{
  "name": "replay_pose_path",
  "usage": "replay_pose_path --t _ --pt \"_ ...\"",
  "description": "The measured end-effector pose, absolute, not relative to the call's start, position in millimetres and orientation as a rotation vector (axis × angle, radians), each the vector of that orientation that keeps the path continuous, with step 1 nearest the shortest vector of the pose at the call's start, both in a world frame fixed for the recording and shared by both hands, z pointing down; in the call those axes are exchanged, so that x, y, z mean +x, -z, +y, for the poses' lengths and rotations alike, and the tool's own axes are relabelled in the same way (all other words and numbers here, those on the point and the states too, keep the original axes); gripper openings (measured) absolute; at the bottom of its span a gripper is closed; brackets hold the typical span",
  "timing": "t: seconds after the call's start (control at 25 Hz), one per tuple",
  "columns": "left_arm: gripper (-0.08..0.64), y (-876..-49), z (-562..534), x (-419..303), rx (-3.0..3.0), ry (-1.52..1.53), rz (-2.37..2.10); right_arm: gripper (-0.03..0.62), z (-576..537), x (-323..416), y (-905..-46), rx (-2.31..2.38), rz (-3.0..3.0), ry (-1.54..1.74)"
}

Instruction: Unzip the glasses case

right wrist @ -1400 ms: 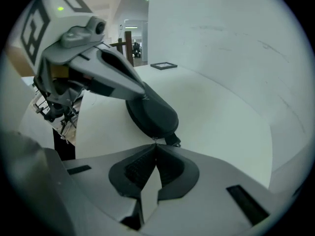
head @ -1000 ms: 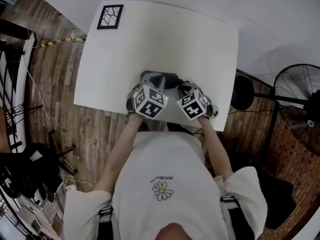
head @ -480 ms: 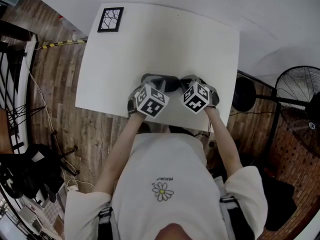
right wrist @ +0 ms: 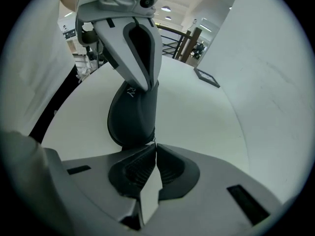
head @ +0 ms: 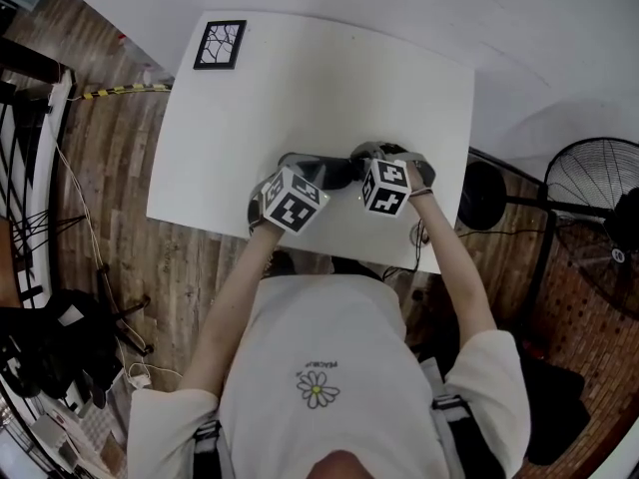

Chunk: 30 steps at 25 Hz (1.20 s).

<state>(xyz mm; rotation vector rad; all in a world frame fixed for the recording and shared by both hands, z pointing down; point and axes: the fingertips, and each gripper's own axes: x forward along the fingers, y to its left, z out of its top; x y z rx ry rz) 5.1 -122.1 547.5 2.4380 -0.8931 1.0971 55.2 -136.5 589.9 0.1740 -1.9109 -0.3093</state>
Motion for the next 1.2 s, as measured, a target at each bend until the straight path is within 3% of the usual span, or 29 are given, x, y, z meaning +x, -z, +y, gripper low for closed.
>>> replay_pose_path --t 0.2,0.36,0.56,0.8,1.2 --pt "0.014 -534.4 -122.3 -2.3 2.467 -0.965 -0.973 0.016 -133.7 61.3 -571.7 0.364 -1.981 0.180" --pt "0.014 -510.4 -131.7 -47.8 2.408 -0.677 -1.252 0.230 -122.8 56.7 -528.0 0.516 -2.107 0.195" --pt "0.014 -504.8 -129.9 -109.3 2.238 -0.481 -1.478 0.249 -86.2 41.5 -527.9 0.454 -2.076 0.397" --pt "0.014 -507.8 -113.4 -121.3 2.226 -0.477 -1.502 0.258 -78.2 26.4 -549.1 0.442 -1.935 0.651" --pt "0.014 -521.4 -102.0 -115.7 2.242 -0.515 -1.441 0.258 -114.1 18.6 -524.3 0.620 -1.919 0.616"
